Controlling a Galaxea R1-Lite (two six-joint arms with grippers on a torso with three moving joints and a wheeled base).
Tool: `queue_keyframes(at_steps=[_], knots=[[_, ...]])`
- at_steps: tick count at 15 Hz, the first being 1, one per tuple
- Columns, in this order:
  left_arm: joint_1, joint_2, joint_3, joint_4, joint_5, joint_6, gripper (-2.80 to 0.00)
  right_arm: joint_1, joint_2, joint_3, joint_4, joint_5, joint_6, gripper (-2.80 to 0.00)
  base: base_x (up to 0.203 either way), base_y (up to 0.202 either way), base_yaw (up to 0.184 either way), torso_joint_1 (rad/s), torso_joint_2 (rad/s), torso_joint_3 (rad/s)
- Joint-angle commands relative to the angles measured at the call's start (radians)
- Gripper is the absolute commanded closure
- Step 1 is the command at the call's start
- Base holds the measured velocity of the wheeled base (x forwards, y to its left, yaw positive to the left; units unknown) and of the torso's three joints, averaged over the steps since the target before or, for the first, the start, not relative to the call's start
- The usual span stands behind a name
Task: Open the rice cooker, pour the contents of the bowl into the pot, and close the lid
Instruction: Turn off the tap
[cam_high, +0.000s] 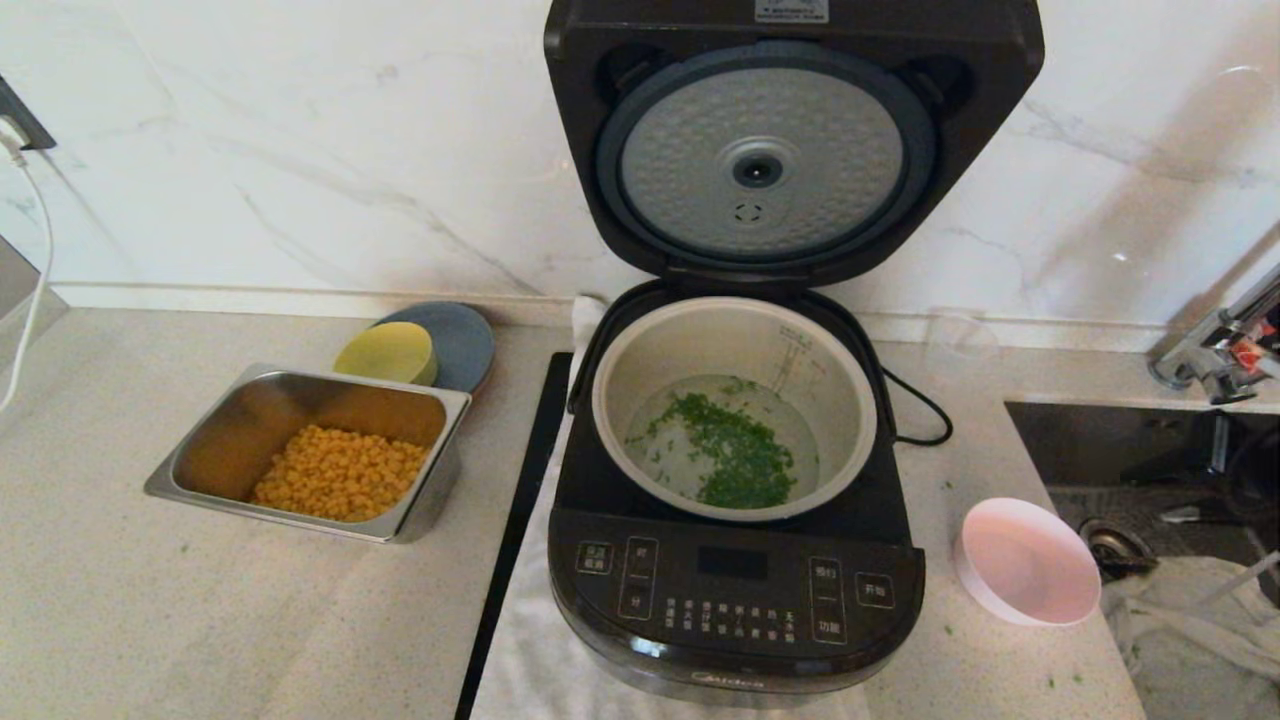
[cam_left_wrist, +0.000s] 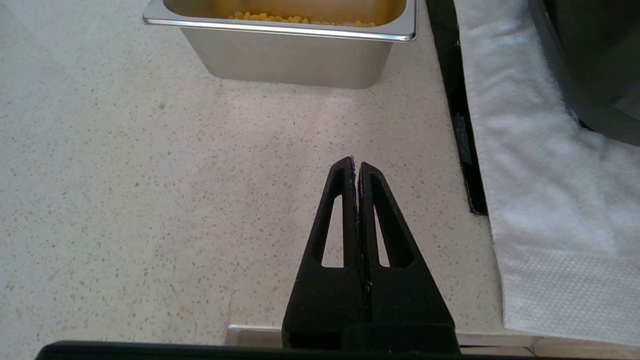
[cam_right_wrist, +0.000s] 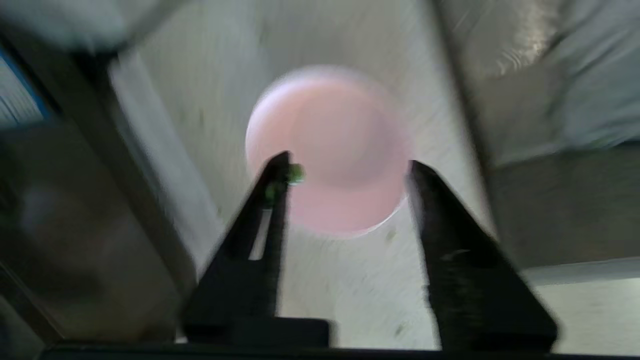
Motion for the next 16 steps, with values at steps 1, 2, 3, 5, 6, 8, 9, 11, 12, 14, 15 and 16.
queue_keyframes(at_steps=[1,2,3,5,6,8,9,11,12,14,15,16], knots=[[0.0,-0.001,0.0,0.001,0.0,0.001,0.0,-0.057,-0.03,-0.031,-0.003,-0.088,-0.001,0.0,0.0,0.0,0.0,0.0,0.0,0.0],[0.0,-0.001,0.0,0.001,0.0,0.001,0.0,-0.076,-0.018,-0.045,-0.005,-0.149,-0.002,0.0,0.0,0.0,0.0,0.0,0.0,0.0],[0.0,-0.001,0.0,0.001,0.0,0.001,0.0,-0.096,0.004,-0.055,-0.009,-0.206,-0.002,0.0,0.0,0.0,0.0,0.0,0.0,0.0],[0.0,-0.001,0.0,0.001,0.0,0.001,0.0,-0.131,0.058,-0.06,-0.057,-0.323,0.0,0.0,0.0,0.0,0.0,0.0,0.0,0.0],[0.0,-0.001,0.0,0.001,0.0,0.001,0.0,-0.152,0.082,-0.056,-0.091,-0.349,0.001,0.0,0.0,0.0,0.0,0.0,0.0,0.0],[0.0,-0.001,0.0,0.001,0.0,0.001,0.0,-0.188,0.125,-0.048,-0.134,-0.382,0.002,0.0,0.0,0.0,0.0,0.0,0.0,0.0],[0.0,-0.001,0.0,0.001,0.0,0.001,0.0,-0.199,0.147,-0.049,-0.144,-0.407,0.003,0.0,0.0,0.0,0.0,0.0,0.0,0.0],[0.0,-0.001,0.0,0.001,0.0,0.001,0.0,-0.224,0.191,-0.05,-0.185,-0.445,0.004,0.0,0.0,0.0,0.0,0.0,0.0,0.0],[0.0,-0.001,0.0,0.001,0.0,0.001,0.0,-0.232,0.208,-0.049,-0.217,-0.453,0.004,0.0,0.0,0.0,0.0,0.0,0.0,0.0],[0.0,-0.001,0.0,0.001,0.0,0.001,0.0,-0.244,0.239,-0.049,-0.283,-0.483,0.002,0.0,0.0,0.0,0.0,0.0,0.0,0.0],[0.0,-0.001,0.0,0.001,0.0,0.001,0.0,-0.244,0.257,-0.049,-0.309,-0.511,0.002,0.0,0.0,0.0,0.0,0.0,0.0,0.0],[0.0,-0.001,0.0,0.001,0.0,0.001,0.0,-0.244,0.276,-0.048,-0.342,-0.542,0.002,0.0,0.0,0.0,0.0,0.0,0.0,0.0]])
